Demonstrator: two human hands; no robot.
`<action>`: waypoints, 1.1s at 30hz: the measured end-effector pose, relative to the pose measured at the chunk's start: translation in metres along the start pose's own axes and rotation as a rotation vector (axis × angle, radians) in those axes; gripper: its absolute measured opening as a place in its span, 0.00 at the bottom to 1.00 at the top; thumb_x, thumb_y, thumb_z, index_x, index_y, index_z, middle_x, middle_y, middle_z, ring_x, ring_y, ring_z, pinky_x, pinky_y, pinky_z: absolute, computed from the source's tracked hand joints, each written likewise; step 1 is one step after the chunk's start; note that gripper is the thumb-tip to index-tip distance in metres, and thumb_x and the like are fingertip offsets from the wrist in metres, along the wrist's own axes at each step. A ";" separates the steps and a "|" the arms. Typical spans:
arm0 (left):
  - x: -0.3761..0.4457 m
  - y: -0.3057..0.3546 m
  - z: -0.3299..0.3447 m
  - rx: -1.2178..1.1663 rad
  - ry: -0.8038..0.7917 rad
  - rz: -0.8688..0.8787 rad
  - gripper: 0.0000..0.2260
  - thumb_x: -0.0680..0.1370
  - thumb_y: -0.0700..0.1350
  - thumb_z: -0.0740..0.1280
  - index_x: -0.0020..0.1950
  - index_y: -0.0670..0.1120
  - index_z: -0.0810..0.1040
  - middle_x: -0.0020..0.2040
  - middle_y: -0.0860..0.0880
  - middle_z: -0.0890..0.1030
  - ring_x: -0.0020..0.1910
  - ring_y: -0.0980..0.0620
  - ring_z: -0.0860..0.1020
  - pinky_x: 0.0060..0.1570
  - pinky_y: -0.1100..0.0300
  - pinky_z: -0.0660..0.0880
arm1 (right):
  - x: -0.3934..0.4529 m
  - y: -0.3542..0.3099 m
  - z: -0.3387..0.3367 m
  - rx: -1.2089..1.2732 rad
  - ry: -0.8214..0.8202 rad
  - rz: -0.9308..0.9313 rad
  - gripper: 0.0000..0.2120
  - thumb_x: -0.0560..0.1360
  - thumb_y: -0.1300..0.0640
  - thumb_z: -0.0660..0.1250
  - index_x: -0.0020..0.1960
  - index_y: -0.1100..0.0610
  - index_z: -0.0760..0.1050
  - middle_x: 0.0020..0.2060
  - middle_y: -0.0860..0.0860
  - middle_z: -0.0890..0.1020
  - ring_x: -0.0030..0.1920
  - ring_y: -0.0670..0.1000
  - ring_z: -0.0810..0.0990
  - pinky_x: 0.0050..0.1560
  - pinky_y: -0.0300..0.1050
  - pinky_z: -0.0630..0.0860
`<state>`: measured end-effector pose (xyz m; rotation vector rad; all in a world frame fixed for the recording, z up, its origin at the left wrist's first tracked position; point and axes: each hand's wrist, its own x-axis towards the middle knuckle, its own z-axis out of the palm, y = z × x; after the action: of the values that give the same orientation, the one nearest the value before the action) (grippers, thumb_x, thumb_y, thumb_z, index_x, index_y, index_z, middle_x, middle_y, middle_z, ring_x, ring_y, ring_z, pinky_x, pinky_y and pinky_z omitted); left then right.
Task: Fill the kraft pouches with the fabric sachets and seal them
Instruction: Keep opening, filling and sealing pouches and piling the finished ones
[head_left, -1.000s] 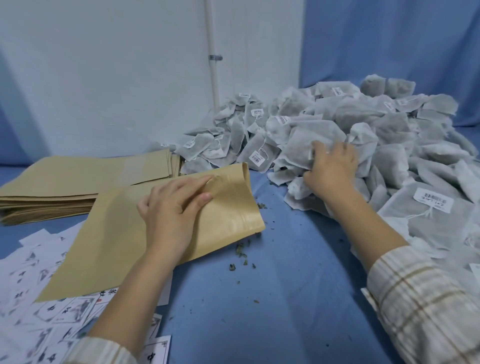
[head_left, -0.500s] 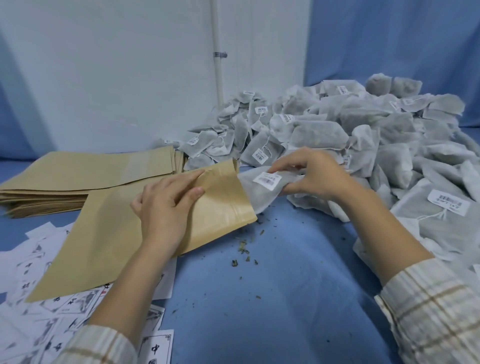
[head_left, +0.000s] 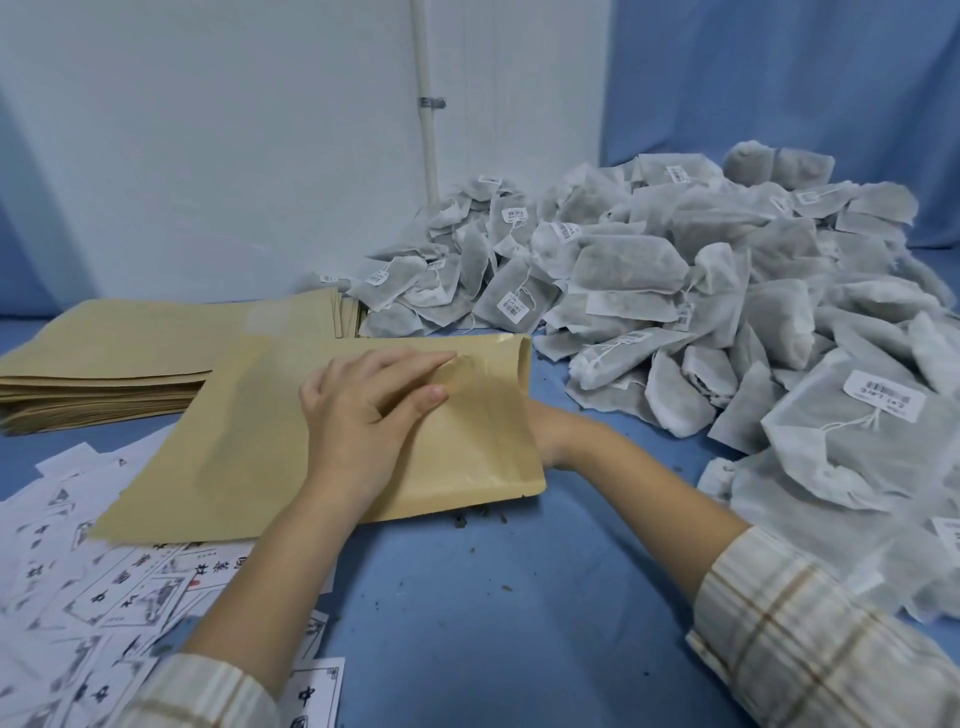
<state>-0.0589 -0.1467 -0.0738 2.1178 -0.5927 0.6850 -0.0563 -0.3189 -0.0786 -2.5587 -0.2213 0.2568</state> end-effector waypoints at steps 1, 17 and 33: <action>0.000 0.000 0.001 0.005 -0.014 0.005 0.12 0.74 0.51 0.68 0.54 0.67 0.74 0.51 0.65 0.76 0.56 0.57 0.69 0.62 0.57 0.54 | 0.000 0.002 0.000 -0.022 -0.044 0.052 0.13 0.76 0.66 0.61 0.58 0.73 0.70 0.53 0.63 0.77 0.50 0.57 0.74 0.53 0.51 0.71; 0.003 -0.011 0.002 -0.076 0.060 -0.002 0.13 0.75 0.45 0.70 0.57 0.59 0.79 0.53 0.62 0.78 0.54 0.61 0.70 0.65 0.45 0.63 | -0.009 0.066 -0.057 -0.529 0.900 0.137 0.11 0.74 0.56 0.60 0.53 0.51 0.78 0.46 0.55 0.81 0.51 0.58 0.73 0.48 0.48 0.65; -0.009 0.006 0.013 -0.067 -0.012 0.149 0.12 0.73 0.50 0.69 0.55 0.63 0.76 0.53 0.68 0.75 0.54 0.62 0.67 0.65 0.52 0.59 | -0.003 0.001 -0.014 0.804 0.280 0.063 0.10 0.76 0.65 0.63 0.56 0.62 0.75 0.45 0.59 0.79 0.43 0.54 0.77 0.44 0.48 0.75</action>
<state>-0.0656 -0.1592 -0.0831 2.0318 -0.7756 0.7256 -0.0561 -0.3275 -0.0676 -1.7734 0.0659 -0.0044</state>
